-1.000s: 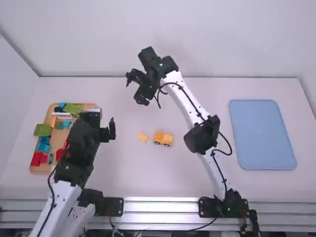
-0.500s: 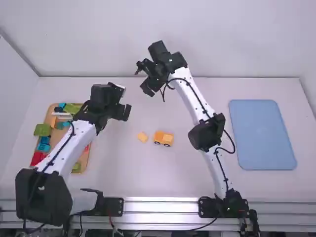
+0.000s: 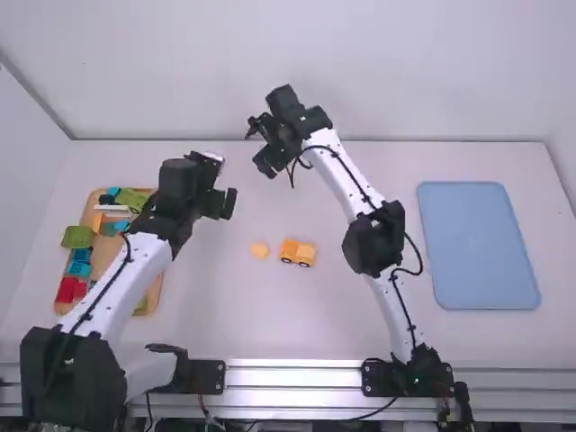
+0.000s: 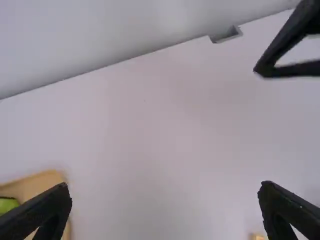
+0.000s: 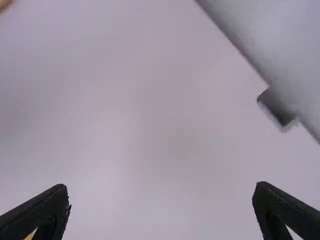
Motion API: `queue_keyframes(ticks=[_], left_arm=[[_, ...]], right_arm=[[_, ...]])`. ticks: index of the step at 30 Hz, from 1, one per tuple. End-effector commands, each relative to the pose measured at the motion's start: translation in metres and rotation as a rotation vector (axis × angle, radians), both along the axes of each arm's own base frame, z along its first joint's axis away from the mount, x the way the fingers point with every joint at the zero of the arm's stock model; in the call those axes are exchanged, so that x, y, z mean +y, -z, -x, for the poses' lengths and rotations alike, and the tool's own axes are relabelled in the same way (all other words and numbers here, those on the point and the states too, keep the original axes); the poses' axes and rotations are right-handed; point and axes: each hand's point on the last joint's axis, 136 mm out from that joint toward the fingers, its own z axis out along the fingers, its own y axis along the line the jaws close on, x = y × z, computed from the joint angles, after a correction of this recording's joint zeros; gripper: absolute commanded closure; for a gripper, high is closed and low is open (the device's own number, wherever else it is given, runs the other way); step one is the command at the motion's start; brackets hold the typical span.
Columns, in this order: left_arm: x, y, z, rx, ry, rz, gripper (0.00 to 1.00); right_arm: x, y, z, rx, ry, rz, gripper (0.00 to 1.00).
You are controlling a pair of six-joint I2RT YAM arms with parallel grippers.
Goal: Assemble lego blocks to make yellow taxi
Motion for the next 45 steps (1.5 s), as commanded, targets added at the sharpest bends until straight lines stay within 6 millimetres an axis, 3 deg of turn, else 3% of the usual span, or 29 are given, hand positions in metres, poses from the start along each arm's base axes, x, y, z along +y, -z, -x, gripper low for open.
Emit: queue_keyframes(ticks=[1,7,8,12,19,22,27,32,38,45], left_arm=[[0.012,-0.005,0.007,-0.017,-0.072,-0.016,0.01],[0.017,-0.008,0.014,-0.025,-0.08,-0.01,0.01],[0.012,-0.006,0.015,-0.018,-0.04,-0.025,0.01],[0.0,-0.003,0.019,-0.002,0.032,-0.019,0.01],[-0.027,0.01,0.036,0.051,0.281,-0.059,0.01],[-0.049,0.015,0.052,0.051,0.498,-0.098,0.01],[-0.07,0.012,0.063,0.021,0.66,-0.069,0.01],[-0.073,0.035,0.065,0.075,0.731,-0.112,0.01],[-0.079,0.048,0.062,0.182,0.83,-0.162,0.01],[-0.081,0.097,0.053,0.391,0.99,-0.385,0.01]], right_arm=[[-0.013,0.003,-0.004,0.014,0.07,0.002,0.02],[-0.021,-0.002,0.011,-0.022,0.082,-0.021,0.02],[-0.031,-0.003,0.018,-0.057,0.103,-0.015,0.02],[-0.039,-0.012,0.047,-0.104,0.087,-0.054,0.02],[-0.092,-0.029,0.103,-0.262,0.121,-0.164,0.02],[-0.126,-0.038,0.128,-0.361,0.154,-0.227,0.02],[-0.15,-0.043,0.158,-0.42,0.125,-0.331,0.02],[-0.168,-0.043,0.196,-0.499,0.0,-0.412,0.02],[-0.184,-0.05,0.212,-0.605,-0.013,-0.469,0.02],[-0.198,-0.058,0.217,-0.674,0.037,-0.527,0.02]])
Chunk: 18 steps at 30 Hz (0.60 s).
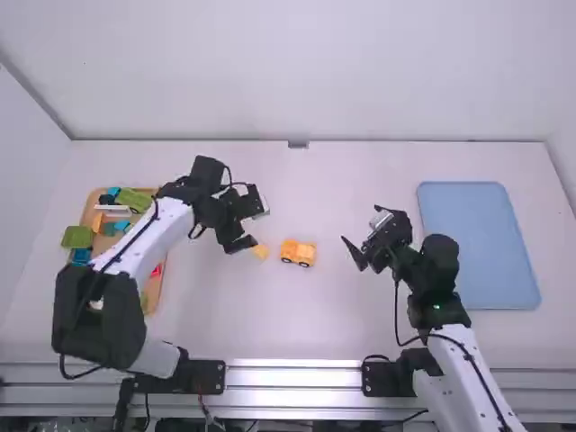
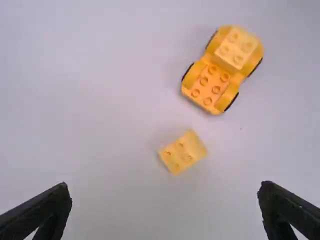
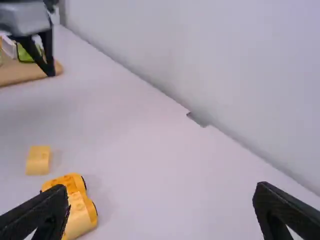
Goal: Assemble lego blocks to make yellow taxi
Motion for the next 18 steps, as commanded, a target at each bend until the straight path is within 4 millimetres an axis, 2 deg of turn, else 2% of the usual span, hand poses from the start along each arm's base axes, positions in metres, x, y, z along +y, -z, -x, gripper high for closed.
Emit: queue_keyframes(ticks=[1,4,9,18], left_arm=[[0.002,0.019,-0.007,-0.013,0.096,-0.148,0.01],[-0.001,0.035,-0.011,0.006,0.117,-0.205,0.01],[-0.008,0.06,0.0,0.06,0.222,-0.242,0.01],[-0.018,0.084,0.0,0.088,0.247,-0.211,0.01]], right_arm=[[-0.002,-0.001,0.004,0.013,0.0,-0.051,0.02],[-0.006,0.0,0.001,0.016,0.017,-0.05,0.02],[-0.003,0.006,-0.003,0.035,0.006,-0.05,0.02],[0.003,0.017,-0.015,0.044,-0.012,-0.049,0.02]])
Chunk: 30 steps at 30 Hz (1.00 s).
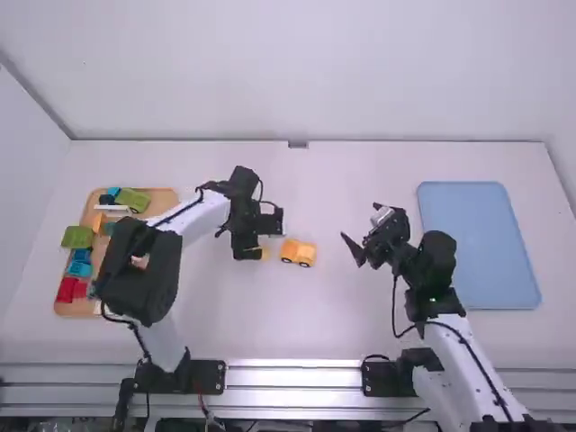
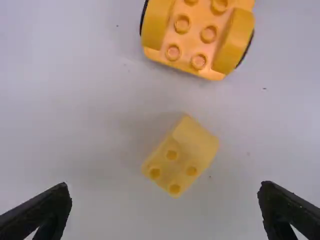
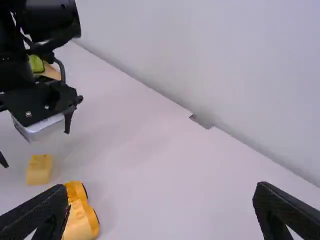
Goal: Assemble lego blocks to make yellow taxi
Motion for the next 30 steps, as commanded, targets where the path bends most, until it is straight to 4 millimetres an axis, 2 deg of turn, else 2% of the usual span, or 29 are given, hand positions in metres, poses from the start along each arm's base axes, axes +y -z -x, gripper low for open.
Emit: queue_keyframes(ticks=[1,5,9,14,30], left_arm=[[-0.004,0.01,0.007,0.034,0.023,0.01,0.01],[-0.004,0.016,0.008,0.049,0.024,0.009,0.01],[-0.017,0.023,0.012,0.079,0.041,0.056,0.0],[-0.012,0.035,0.017,0.115,0.025,0.027,0.03],[0.0,0.048,0.025,0.13,-0.031,-0.028,0.23]], right_arm=[[0.003,0.007,-0.001,0.019,-0.013,-0.007,0.02],[0.007,0.007,-0.001,0.011,-0.048,-0.017,0.02],[0.007,0.005,-0.003,-0.004,-0.052,-0.019,0.02],[0.008,0.004,-0.002,-0.006,-0.054,-0.019,0.02],[0.008,0.003,-0.001,-0.005,-0.054,-0.019,0.02]])
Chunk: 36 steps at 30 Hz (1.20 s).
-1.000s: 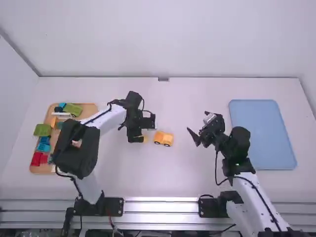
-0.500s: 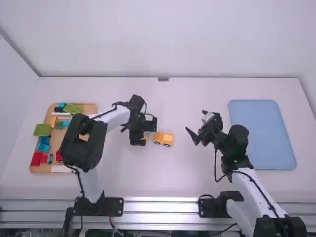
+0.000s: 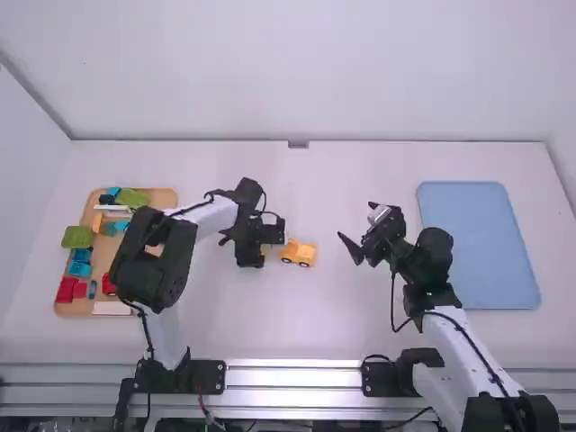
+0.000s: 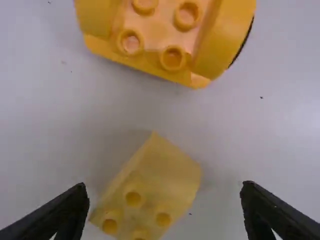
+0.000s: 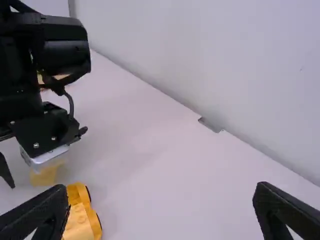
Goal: Assemble lego blocks to make yellow taxi
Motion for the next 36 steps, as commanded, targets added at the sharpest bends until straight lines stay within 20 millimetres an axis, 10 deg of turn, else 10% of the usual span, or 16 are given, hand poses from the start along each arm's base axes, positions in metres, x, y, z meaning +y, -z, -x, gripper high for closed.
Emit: queue_keyframes(ticks=[1,12,23,36], left_arm=[[0.003,0.009,0.005,0.014,-0.019,-0.029,0.24],[0.002,0.009,-0.001,-0.002,-0.067,-0.022,0.56],[-0.003,0.008,-0.007,-0.014,-0.105,0.007,0.29],[-0.017,0.007,0.002,-0.015,0.001,0.023,0.53]], right_arm=[[0.001,-0.002,0.003,-0.004,-0.008,-0.008,0.02],[0.001,-0.002,0.002,-0.005,-0.008,-0.008,0.02],[0.001,-0.001,0.002,-0.001,-0.005,-0.006,0.02],[0.001,-0.001,0.003,-0.001,-0.008,-0.007,0.02]])
